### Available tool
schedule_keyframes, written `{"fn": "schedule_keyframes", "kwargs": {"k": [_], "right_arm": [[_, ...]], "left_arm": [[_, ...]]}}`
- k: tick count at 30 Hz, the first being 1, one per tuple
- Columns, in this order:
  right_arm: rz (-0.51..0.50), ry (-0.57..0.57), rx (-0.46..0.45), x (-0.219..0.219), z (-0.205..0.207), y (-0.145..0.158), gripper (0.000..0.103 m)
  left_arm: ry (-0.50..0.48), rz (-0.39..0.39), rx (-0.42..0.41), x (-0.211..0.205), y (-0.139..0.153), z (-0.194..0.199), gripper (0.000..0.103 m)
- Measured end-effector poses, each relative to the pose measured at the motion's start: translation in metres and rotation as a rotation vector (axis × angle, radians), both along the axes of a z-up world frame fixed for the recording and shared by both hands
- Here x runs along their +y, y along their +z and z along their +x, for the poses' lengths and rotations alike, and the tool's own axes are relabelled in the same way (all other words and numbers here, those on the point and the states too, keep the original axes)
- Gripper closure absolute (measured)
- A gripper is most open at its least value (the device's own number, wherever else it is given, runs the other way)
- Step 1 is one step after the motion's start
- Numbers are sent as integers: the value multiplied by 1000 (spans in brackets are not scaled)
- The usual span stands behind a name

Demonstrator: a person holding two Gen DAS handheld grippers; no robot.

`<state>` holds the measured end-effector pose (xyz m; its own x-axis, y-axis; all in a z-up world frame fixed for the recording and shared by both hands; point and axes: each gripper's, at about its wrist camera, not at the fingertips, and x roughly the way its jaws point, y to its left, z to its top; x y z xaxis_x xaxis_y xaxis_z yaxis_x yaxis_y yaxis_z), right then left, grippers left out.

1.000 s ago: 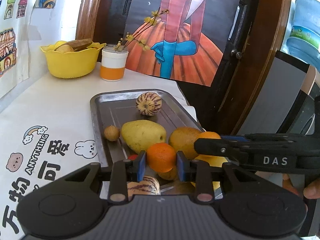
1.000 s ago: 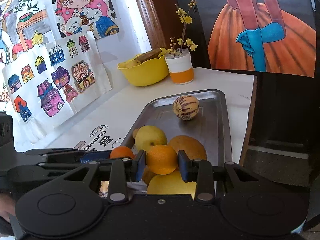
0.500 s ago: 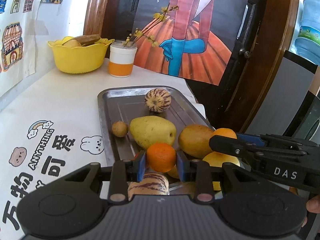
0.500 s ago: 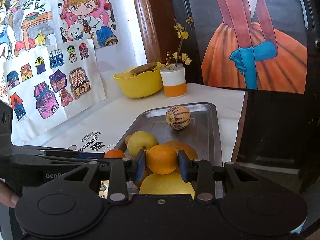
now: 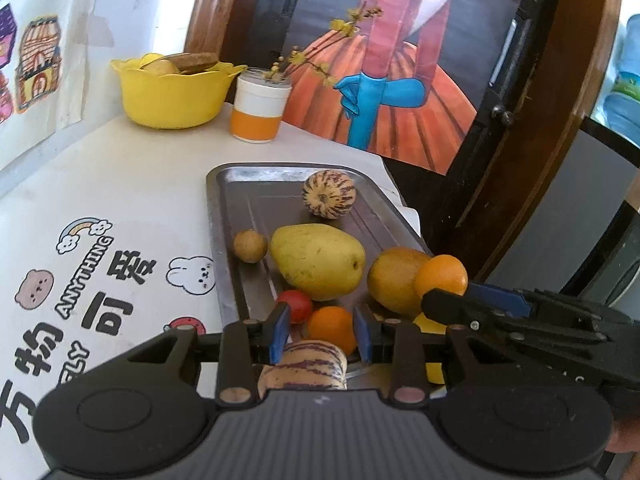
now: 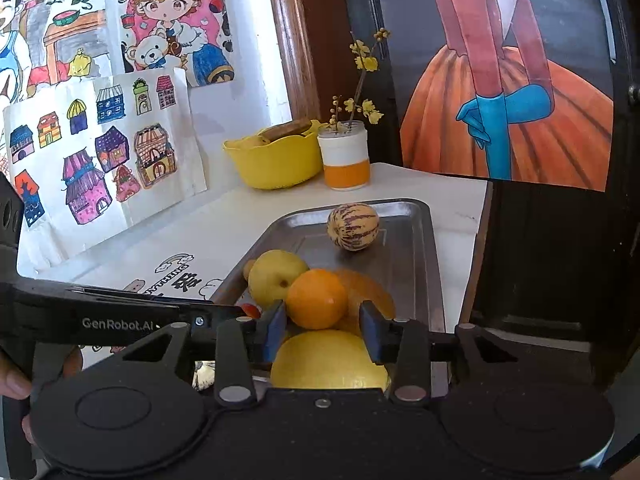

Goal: Organize fruits
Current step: 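Carry the oranges with both tools onto the tray among the fruits, then open both tools to release the oranges on the tray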

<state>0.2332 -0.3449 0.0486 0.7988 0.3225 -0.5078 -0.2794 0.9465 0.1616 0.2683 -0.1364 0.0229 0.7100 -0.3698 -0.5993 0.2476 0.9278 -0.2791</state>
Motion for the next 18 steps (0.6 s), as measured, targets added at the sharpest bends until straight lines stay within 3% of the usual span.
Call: {"fn": "schedule_keyframes", "kwargs": {"k": [3, 8, 18], "right_arm": [[3, -8, -4, 0, -1, 0, 57], [1, -28, -23, 0, -4, 0, 46], [7, -58, -54, 1, -18, 5, 26]], "left_arm": [[18, -20, -7, 3, 1, -2, 61], [70, -61, -35, 11, 6, -7, 34], [162, -86, -82, 27, 15, -22, 3]]}}
